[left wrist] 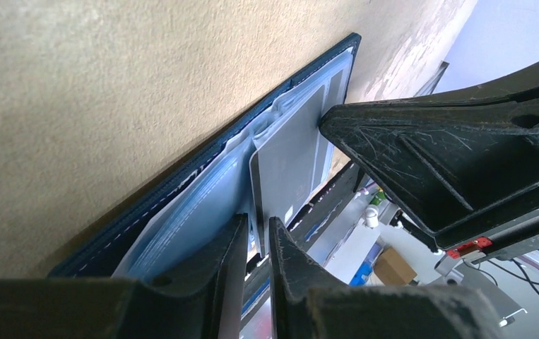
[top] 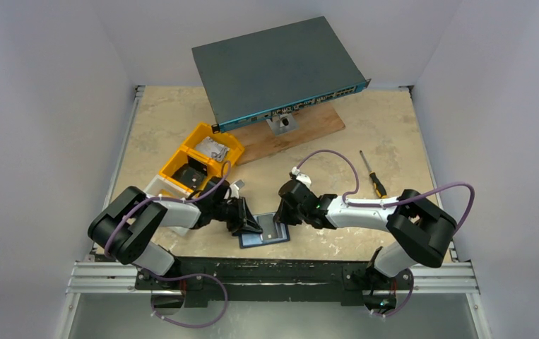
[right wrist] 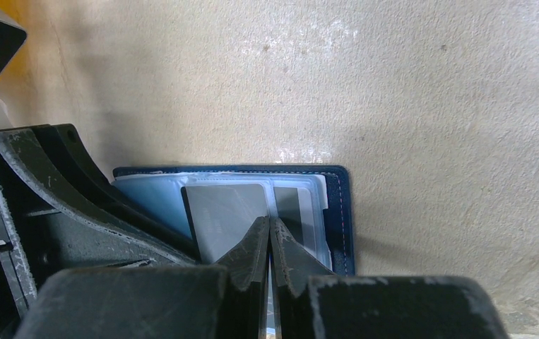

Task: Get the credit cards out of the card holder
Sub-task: Remove the credit card from the card holder.

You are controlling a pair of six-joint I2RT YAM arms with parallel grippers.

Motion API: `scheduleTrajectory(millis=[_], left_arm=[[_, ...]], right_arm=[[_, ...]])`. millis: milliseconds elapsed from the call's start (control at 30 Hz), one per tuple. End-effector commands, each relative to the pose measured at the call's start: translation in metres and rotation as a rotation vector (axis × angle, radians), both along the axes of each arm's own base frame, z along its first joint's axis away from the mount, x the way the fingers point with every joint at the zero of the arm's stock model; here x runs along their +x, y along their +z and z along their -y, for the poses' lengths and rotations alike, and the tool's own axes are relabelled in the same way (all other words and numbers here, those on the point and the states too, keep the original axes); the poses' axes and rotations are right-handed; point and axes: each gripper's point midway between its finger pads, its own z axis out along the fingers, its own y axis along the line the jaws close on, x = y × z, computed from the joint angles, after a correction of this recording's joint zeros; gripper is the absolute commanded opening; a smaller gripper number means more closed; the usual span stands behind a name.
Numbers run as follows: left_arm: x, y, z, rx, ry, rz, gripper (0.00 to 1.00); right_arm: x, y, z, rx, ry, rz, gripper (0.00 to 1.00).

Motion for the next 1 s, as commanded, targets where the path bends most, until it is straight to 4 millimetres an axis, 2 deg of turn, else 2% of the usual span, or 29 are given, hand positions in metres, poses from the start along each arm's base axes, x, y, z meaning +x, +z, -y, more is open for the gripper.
scheduleTrajectory(millis=[0, 300, 467, 767, 967], left_arm=[[0.007, 0.005, 0.001, -0.03, 0.027, 0.027, 0.15], [0.009, 0.01, 0.005, -0.07, 0.034, 0.034, 0.0], [0.008, 0.011, 0.003, -0.066, 0.041, 0.033, 0.0], [0.005, 0.0, -0.025, 0.056, 0.056, 0.047, 0.0], [0.003, -0.003, -0.03, 0.076, 0.055, 0.049, 0.0]], right_arm=[[-0.018, -0.04, 0.038, -0.161, -0.008, -0.08, 0.0], [-0.019, -0.042, 0.038, -0.161, -0.007, -0.086, 0.0], [-0.019, -0.043, 0.041, -0.168, -0.014, -0.088, 0.0], [-0.019, -0.046, 0.052, -0.172, -0.039, -0.093, 0.0], [-0.019, -0.047, 0.052, -0.172, -0.038, -0.095, 0.0]])
